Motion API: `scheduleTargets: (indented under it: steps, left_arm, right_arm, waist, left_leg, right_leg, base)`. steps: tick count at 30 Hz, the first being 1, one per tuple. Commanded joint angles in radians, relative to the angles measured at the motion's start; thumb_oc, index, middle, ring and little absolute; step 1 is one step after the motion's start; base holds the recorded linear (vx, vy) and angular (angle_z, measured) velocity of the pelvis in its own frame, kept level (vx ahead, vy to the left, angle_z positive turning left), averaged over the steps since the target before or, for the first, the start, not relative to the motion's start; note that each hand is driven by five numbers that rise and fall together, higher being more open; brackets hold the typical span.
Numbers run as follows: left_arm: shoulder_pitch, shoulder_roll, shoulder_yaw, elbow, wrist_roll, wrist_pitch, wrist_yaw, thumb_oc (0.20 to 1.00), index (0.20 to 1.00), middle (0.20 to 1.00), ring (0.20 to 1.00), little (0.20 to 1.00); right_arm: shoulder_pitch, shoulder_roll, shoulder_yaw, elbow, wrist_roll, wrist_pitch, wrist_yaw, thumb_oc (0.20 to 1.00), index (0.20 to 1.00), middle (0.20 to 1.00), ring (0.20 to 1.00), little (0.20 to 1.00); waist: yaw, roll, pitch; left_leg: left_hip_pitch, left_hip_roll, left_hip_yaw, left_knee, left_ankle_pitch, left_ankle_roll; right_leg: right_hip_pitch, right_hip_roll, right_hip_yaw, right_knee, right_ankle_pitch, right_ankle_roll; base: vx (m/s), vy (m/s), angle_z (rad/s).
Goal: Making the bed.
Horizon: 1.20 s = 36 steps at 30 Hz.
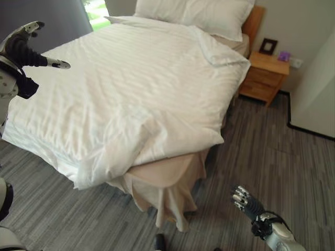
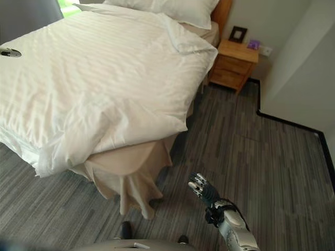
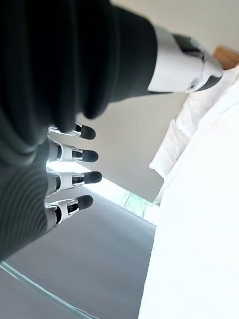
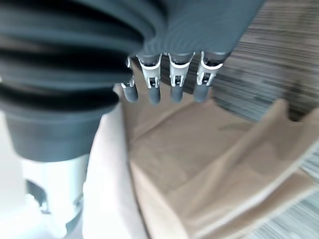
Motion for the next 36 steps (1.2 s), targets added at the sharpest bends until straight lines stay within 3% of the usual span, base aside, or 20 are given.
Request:
scheduleTargets:
  steps: [1, 3, 8, 10, 11, 12, 13, 15, 20, 21, 25, 28, 36]
  left_arm:
    - [-0.147, -0.004, -0.001, 0.147, 0.14, -0.004, 0.011, 1.0, 1.0, 1.0, 1.0, 1.0]
    - [-0.213, -0.033, -0.065, 0.236, 0.269, 0.022, 0.032, 1.0, 1.0, 1.0, 1.0, 1.0]
    - [-0.203, -0.017, -0.01, 0.285, 0.226, 0.032, 0.038, 1.0, 1.0, 1.0, 1.0, 1.0]
    - [-0.186, -0.004, 0.008, 0.317, 0.238, 0.046, 0.038, 1.0, 1.0, 1.0, 1.0, 1.0]
    - [-0.184, -0.003, 0.012, 0.316, 0.238, 0.046, 0.038, 1.0, 1.0, 1.0, 1.0, 1.0]
    - [-0.154, 0.005, 0.048, 0.327, 0.229, 0.055, 0.044, 1.0, 1.0, 1.0, 1.0, 1.0]
    - [-0.148, 0.005, 0.054, 0.325, 0.229, 0.055, 0.045, 1.0, 1.0, 1.0, 1.0, 1.0]
    - [-0.072, 0.032, 0.142, 0.337, 0.169, 0.057, 0.065, 1.0, 1.0, 1.0, 1.0, 1.0]
    - [0.076, 0.072, 0.268, 0.364, 0.124, 0.058, 0.074, 1.0, 1.0, 1.0, 1.0, 1.0]
    - [0.155, 0.079, 0.354, 0.38, 0.041, 0.05, 0.08, 1.0, 1.0, 1.0, 1.0, 1.0]
    - [0.292, 0.048, 0.454, 0.389, 0.02, 0.046, 0.074, 1.0, 1.0, 1.0, 1.0, 1.0]
    - [0.416, -0.028, 0.518, 0.404, 0.016, 0.046, 0.047, 1.0, 1.0, 1.0, 1.0, 1.0]
    - [0.473, -0.06, 0.577, 0.387, -0.013, 0.037, 0.04, 1.0, 1.0, 1.0, 1.0, 1.0]
  right_arm:
    - [-0.051, -0.045, -0.037, -0.088, 0.018, -0.046, 0.004, 1.0, 1.0, 1.0, 1.0, 1.0]
    - [-0.045, -0.063, -0.039, -0.104, 0.013, -0.048, -0.006, 1.0, 1.0, 1.0, 1.0, 1.0]
    - [-0.03, -0.084, -0.053, -0.13, 0.019, -0.05, -0.016, 1.0, 1.0, 1.0, 1.0, 1.0]
    - [-0.024, -0.101, -0.072, -0.145, 0.018, -0.049, -0.028, 1.0, 1.0, 1.0, 1.0, 1.0]
    - [-0.025, -0.103, -0.073, -0.146, 0.018, -0.049, -0.028, 1.0, 1.0, 1.0, 1.0, 1.0]
    - [-0.023, -0.098, -0.091, -0.158, 0.023, -0.055, -0.044, 1.0, 1.0, 1.0, 1.0, 1.0]
    - [-0.023, -0.1, -0.091, -0.158, 0.023, -0.055, -0.044, 1.0, 1.0, 1.0, 1.0, 1.0]
    - [-0.052, -0.111, -0.106, -0.161, 0.021, -0.078, -0.077, 1.0, 1.0, 1.0, 1.0, 1.0]
    - [-0.033, -0.129, -0.128, -0.205, 0.003, -0.102, -0.103, 1.0, 1.0, 1.0, 1.0, 1.0]
    - [-0.03, -0.124, -0.138, -0.216, -0.008, -0.118, -0.124, 1.0, 1.0, 1.0, 1.0, 1.0]
    - [-0.025, -0.137, -0.148, -0.214, -0.025, -0.132, -0.14, 1.0, 1.0, 1.0, 1.0, 1.0]
    - [-0.037, -0.131, -0.145, -0.175, -0.027, -0.132, -0.153, 1.0, 1.0, 1.0, 1.0, 1.0]
    - [0.025, -0.144, -0.156, -0.222, -0.019, -0.13, -0.108, 1.0, 1.0, 1.0, 1.0, 1.0]
  waist:
    - [0.013, 0.03, 0.061]
    - [-0.014, 0.042, 0.093]
    - [-0.032, 0.056, 0.147]
    - [-0.043, 0.08, 0.195]
    - [-0.045, 0.079, 0.198]
    - [-0.048, 0.095, 0.226]
    - [-0.049, 0.098, 0.224]
    - [-0.053, 0.135, 0.271]
    - [-0.056, 0.165, 0.301]
    - [-0.055, 0.18, 0.331]
    - [-0.066, 0.203, 0.349]
    - [-0.077, 0.207, 0.364]
    - [-0.086, 0.185, 0.34]
  left_leg:
    - [0.057, -0.017, 0.058, 0.006, -0.023, 0.001]
    - [0.019, -0.018, 0.073, 0.006, -0.017, 0.004]
    - [-0.039, -0.017, 0.086, 0.006, -0.004, 0.002]
    - [-0.082, -0.016, 0.073, 0.006, -0.016, -0.009]
    - [-0.092, -0.019, 0.085, 0.006, 0.008, 0.0]
    - [-0.117, -0.018, 0.072, 0.006, -0.011, -0.013]
    - [-0.119, -0.018, 0.072, 0.006, -0.01, -0.013]
    - [-0.185, -0.028, 0.077, 0.006, 0.003, -0.02]
    - [-0.269, -0.028, 0.092, 0.006, 0.013, -0.028]
    - [-0.302, -0.03, 0.1, 0.006, 0.019, -0.033]
    - [-0.343, -0.03, 0.104, 0.006, 0.025, -0.037]
    - [-0.356, -0.024, 0.11, 0.006, 0.022, -0.039]
    - [-0.346, -0.008, 0.101, 0.006, 0.017, -0.043]
  right_leg:
    - [0.005, -0.03, -0.023, 0.025, 0.179, 0.091]
    - [-0.038, -0.028, -0.006, 0.023, 0.201, 0.095]
    - [-0.103, -0.033, 0.006, 0.023, 0.232, 0.099]
    - [-0.143, -0.038, 0.013, 0.02, 0.23, 0.1]
    - [-0.154, -0.043, 0.006, 0.023, 0.244, 0.099]
    - [-0.175, -0.044, 0.007, 0.018, 0.231, 0.1]
    - [-0.177, -0.044, 0.007, 0.019, 0.232, 0.1]
    - [-0.245, -0.054, 0.015, 0.016, 0.245, 0.1]
    - [-0.329, -0.053, 0.021, 0.011, 0.243, 0.1]
    - [-0.369, -0.053, 0.03, 0.011, 0.246, 0.1]
    - [-0.408, -0.054, 0.043, 0.011, 0.241, 0.1]
    - [-0.431, -0.045, 0.051, 0.011, 0.238, 0.1]
    - [-0.43, -0.025, 0.058, 0.011, 0.206, 0.1]
  base:
    - [-0.08, 0.057, -0.18]
    - [-0.11, 0.059, -0.11]
    - [-0.09, 0.039, -0.16]
    - [-0.04, 0.045, 0.0]
    - [0.01, 0.037, 0.02]
    - [-0.04, 0.018, 0.02]
    - [0.01, 0.034, 0.03]
    - [-0.09, 0.082, 0.04]
    - [-0.05, 0.046, -0.11]
    - [-0.03, 0.05, -0.1]
    - [-0.02, 0.057, -0.06]
    - [0.01, 0.053, -0.1]
    - [0.01, -0.005, -0.05]
